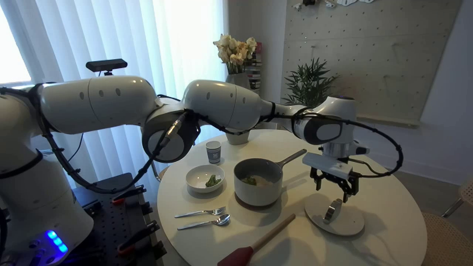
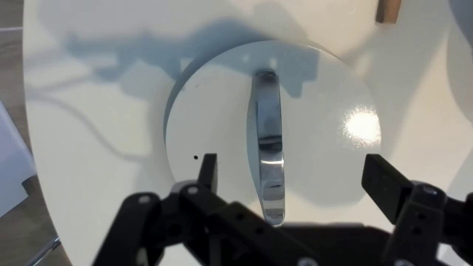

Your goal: Take the spatula from the white pot and put it on the table the get the lid and put on the white pot

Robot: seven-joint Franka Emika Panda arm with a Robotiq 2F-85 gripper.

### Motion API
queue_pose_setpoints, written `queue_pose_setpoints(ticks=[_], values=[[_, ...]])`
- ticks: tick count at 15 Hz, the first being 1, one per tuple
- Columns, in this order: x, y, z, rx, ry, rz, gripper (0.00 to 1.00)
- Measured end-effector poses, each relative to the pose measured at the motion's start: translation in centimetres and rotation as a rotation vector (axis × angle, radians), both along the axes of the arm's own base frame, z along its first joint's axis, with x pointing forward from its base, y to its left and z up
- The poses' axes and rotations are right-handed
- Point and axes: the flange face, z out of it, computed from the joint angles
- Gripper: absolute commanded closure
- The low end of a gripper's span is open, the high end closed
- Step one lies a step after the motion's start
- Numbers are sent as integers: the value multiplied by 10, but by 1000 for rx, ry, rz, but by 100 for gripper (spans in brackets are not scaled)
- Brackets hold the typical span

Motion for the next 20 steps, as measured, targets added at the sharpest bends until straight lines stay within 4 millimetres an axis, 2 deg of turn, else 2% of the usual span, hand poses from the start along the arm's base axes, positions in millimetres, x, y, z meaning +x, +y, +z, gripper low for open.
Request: queue_pose_setpoints(ticks=[6,20], values=[[6,1,-22,-32,-95,14,0],[-2,-3,-46,-15,-75,21,0]])
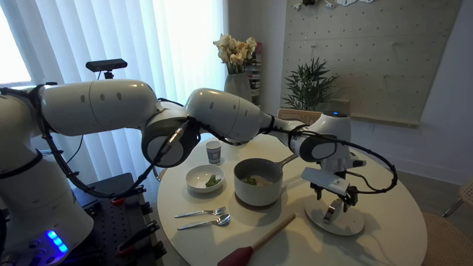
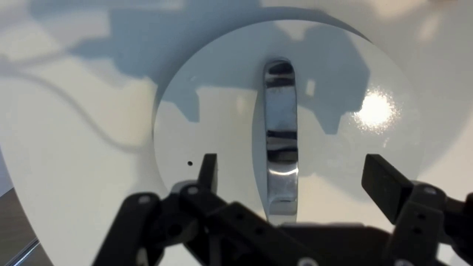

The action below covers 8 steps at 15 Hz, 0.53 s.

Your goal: Take the spatula from the white pot and put it on the table the get the lid and put on the white pot

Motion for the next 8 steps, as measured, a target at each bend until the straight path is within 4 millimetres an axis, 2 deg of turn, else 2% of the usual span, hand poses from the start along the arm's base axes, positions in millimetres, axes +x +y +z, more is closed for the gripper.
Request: queue_pose_setpoints(ticks=[6,7,8], values=[[-5,-6,-6,5,11,-9,1],[-6,-7,-7,6,13,-10,26],[-6,-7,-8,7,14,-12,26]])
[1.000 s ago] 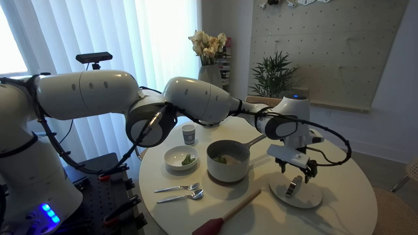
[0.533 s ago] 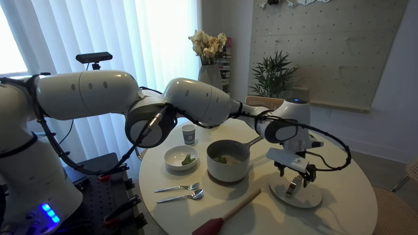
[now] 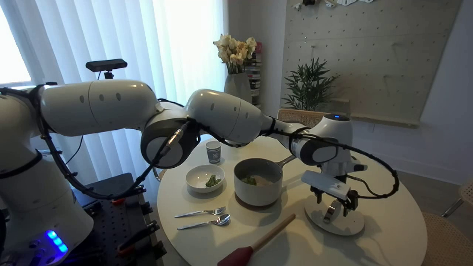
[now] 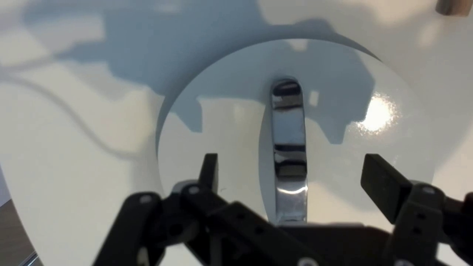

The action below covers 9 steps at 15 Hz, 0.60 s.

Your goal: Take the spatula from the white pot and put it on the table the get the lid and put on the white pot

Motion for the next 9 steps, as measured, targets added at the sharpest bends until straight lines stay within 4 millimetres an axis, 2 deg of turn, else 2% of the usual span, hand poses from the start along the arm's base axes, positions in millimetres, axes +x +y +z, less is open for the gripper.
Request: queue_pose_setpoints(ticks=[1,9], values=[[-1,0,-1,1,1,-1,29],[-2,1,-6,18,6,-8,91]])
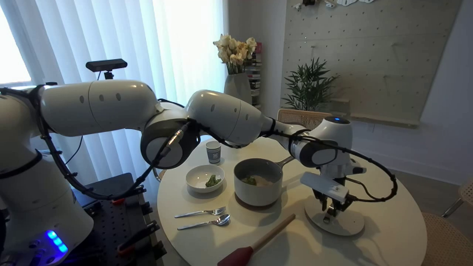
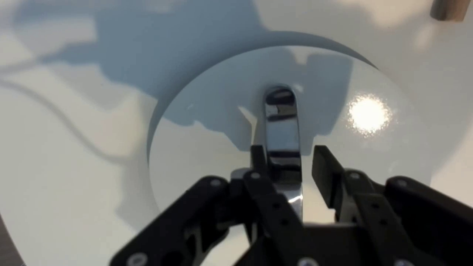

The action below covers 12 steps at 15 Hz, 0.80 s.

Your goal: Take the spatula from the white pot and put it on the table the get the lid and put on the white pot

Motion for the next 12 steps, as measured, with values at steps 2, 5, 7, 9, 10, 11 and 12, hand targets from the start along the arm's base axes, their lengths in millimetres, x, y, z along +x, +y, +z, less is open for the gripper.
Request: queue_pose_setpoints(ticks=[2,5,7,9,10,11,12], values=[[0,0,0,2,-1,-2,94],[0,-1,0,3,-1,-3,94],[0,-1,0,3,-1,-3,94],[0,-1,0,4,-1,-3,94],[0,-1,0,4,-1,-4,94],[0,-1,0,4,-2,-5,94],[0,-1,0,4,-3,-6,94]])
